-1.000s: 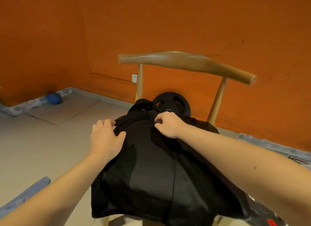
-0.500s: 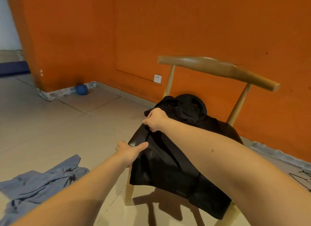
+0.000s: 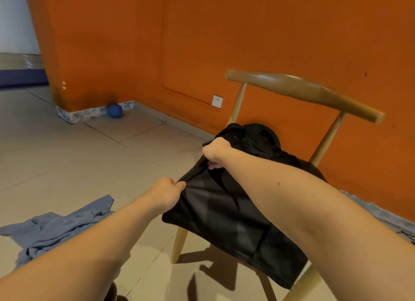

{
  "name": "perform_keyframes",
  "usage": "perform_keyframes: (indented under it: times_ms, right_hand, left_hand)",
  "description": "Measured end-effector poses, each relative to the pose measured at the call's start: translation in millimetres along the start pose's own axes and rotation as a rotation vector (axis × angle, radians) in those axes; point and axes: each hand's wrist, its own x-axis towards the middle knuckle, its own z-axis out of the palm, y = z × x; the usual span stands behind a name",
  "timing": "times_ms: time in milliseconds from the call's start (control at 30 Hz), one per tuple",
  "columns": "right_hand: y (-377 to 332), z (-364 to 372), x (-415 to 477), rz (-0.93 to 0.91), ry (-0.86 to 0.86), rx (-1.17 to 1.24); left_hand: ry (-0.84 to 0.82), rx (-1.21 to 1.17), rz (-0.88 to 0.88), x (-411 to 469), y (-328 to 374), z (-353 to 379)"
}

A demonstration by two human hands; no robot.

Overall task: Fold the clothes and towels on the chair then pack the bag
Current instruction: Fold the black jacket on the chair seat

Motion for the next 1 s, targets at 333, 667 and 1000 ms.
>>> perform_keyframes:
  times_ms: [333, 667, 1000]
  right_hand:
    - [11, -5, -7, 0.264, -0.069, 0.289]
    - [62, -54, -40, 0.0, 0.328, 0.448]
    - [164, -90, -44, 0.009, 0.482, 0.248]
  left_hand:
    - [-0.139, 0.272, 0.233, -38, 16, -4]
    - [0.089, 0.746, 0.582, -79, 49, 54]
    - [-0.058, 1.026, 0.701, -88, 66, 155]
